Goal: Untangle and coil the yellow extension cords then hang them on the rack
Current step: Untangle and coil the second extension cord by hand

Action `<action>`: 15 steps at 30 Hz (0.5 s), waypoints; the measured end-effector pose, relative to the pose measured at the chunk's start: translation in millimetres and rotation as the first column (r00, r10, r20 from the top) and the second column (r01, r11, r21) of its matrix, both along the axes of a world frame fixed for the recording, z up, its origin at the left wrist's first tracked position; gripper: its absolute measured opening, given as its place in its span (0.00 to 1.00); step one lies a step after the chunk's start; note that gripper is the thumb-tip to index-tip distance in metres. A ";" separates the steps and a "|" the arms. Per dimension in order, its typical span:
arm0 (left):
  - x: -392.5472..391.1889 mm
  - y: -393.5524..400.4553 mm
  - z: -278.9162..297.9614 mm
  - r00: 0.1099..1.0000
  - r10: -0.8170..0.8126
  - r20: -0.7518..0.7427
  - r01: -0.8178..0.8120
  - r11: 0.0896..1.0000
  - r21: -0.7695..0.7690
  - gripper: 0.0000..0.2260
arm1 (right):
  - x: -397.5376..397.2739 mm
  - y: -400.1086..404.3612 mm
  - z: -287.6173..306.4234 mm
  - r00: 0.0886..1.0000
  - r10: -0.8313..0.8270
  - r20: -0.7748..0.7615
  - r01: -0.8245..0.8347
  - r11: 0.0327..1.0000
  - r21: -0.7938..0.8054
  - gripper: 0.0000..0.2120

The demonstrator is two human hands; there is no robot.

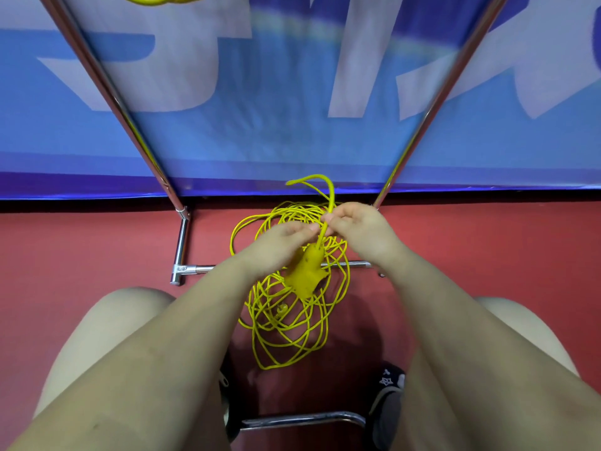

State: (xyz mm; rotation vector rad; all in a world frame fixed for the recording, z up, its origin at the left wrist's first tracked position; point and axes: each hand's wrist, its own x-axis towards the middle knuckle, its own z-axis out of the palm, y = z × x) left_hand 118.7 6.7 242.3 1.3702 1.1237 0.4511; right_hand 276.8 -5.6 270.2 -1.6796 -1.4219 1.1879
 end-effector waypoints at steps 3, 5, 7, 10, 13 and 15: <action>2.5 -5.0 3.3 0.997 -0.033 -0.072 0.036 0.998 0.045 0.09 | 0.6 2.3 1.7 0.978 -0.142 -0.152 0.142 0.990 -0.010 0.11; 3.3 -4.9 5.7 0.997 -0.029 -0.070 0.035 0.996 0.083 0.08 | -0.8 1.4 2.1 0.972 -0.147 -0.182 0.143 0.989 -0.032 0.09; 4.1 -5.2 8.5 0.996 -0.043 -0.076 0.051 0.993 0.109 0.09 | -1.4 0.6 3.4 0.974 -0.130 -0.186 0.121 0.991 -0.057 0.08; 4.0 -6.0 10.3 0.994 -0.077 -0.082 0.088 0.986 0.139 0.12 | 1.1 1.9 1.7 0.968 -0.180 -0.175 0.167 0.982 -0.082 0.05; 2.1 -6.0 14.0 0.996 -0.088 0.005 0.087 0.992 0.092 0.12 | 10.8 5.1 -5.0 0.955 -0.297 0.029 0.295 0.954 0.046 0.10; 0.4 -5.9 16.6 0.995 -0.097 0.033 0.094 0.992 0.084 0.12 | 14.7 4.1 -4.5 0.967 -0.202 0.155 0.168 0.963 0.210 0.16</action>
